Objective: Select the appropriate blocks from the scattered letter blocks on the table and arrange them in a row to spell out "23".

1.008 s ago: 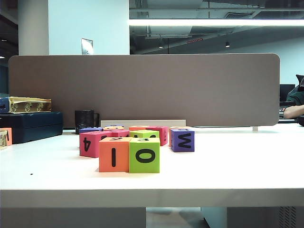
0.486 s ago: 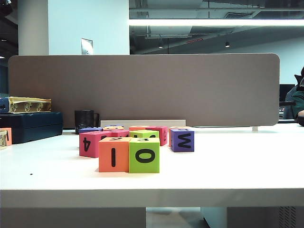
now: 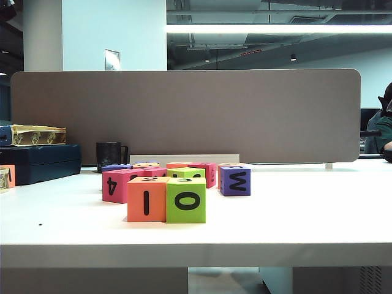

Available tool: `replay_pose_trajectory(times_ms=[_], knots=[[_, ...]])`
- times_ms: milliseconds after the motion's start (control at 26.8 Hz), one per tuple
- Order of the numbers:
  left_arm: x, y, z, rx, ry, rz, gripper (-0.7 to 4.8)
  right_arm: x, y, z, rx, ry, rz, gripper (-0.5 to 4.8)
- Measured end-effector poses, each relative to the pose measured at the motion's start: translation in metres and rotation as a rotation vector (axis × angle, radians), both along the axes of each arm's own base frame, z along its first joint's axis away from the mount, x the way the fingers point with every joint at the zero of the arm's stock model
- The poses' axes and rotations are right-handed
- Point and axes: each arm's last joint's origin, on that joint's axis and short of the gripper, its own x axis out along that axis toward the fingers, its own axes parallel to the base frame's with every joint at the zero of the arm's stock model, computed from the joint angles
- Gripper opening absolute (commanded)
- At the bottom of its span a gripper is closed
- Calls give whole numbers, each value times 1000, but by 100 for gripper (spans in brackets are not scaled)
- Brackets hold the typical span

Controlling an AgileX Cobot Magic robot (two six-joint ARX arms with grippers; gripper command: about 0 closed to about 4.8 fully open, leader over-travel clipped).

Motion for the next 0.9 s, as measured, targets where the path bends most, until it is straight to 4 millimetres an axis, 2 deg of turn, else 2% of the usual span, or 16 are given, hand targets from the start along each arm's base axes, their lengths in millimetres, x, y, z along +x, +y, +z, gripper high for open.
replay_pose_trajectory(times_ms=[448, 560, 635, 747, 896], knots=[[1, 1, 0, 39, -46, 22, -6, 0, 0, 0, 0, 0, 0, -1], [13, 2, 1, 43, -248, 227, -6, 0, 0, 0, 0, 0, 0, -1], [22, 6, -2, 9, -301, 329, -6, 0, 0, 0, 0, 0, 0, -1], [39, 20, -16, -75, -328, 459, -6, 0, 0, 0, 0, 0, 0, -1], [56, 42, -44, -191, -297, 484, -6, 0, 0, 0, 0, 0, 0, -1]])
